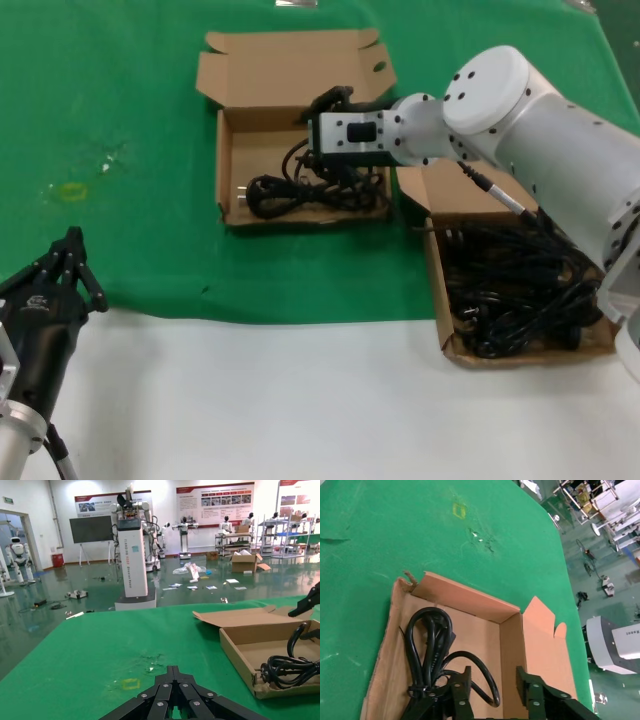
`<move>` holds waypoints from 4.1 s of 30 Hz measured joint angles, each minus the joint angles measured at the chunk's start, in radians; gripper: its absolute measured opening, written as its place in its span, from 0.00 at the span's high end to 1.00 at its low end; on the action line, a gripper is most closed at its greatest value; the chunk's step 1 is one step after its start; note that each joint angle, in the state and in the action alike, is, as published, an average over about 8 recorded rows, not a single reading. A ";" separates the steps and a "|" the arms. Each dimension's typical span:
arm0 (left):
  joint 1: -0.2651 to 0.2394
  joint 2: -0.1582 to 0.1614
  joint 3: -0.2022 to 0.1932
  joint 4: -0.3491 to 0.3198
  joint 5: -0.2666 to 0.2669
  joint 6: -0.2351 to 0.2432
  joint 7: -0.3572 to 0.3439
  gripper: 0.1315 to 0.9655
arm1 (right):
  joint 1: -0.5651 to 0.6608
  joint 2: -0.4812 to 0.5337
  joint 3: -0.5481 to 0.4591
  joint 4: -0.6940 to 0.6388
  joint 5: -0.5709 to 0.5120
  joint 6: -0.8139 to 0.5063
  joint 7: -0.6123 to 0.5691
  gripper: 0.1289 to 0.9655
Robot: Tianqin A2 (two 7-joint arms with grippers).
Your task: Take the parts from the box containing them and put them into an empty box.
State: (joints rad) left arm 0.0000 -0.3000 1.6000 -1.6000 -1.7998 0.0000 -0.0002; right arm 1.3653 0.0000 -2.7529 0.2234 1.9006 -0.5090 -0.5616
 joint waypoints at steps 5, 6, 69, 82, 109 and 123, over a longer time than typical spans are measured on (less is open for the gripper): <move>0.000 0.000 0.000 0.000 0.000 0.000 0.000 0.99 | -0.001 0.000 0.000 0.001 0.007 0.005 -0.007 0.73; 0.000 0.000 0.000 0.000 0.000 0.000 0.000 0.99 | -0.001 0.000 0.000 0.001 0.007 0.005 -0.007 0.71; 0.000 0.000 0.000 0.000 0.000 0.000 0.000 0.03 | -0.896 0.197 0.756 0.903 -0.063 0.336 0.366 0.00; 0.000 0.000 0.000 0.000 0.000 0.000 0.000 0.00 | -1.132 0.249 0.956 1.142 -0.082 0.423 0.464 0.00; 0.000 0.000 0.000 0.000 0.000 0.000 0.000 0.00 | -1.319 0.290 1.114 1.330 -0.097 0.492 0.543 0.00; 0.000 0.000 0.000 0.000 0.000 0.000 0.000 0.00 | -1.319 0.290 1.114 1.330 -0.097 0.492 0.543 0.00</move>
State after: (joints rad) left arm 0.0000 -0.3000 1.6000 -1.6000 -1.8000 0.0000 0.0000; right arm 0.0458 0.2899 -1.6387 1.5538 1.8036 -0.0169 -0.0190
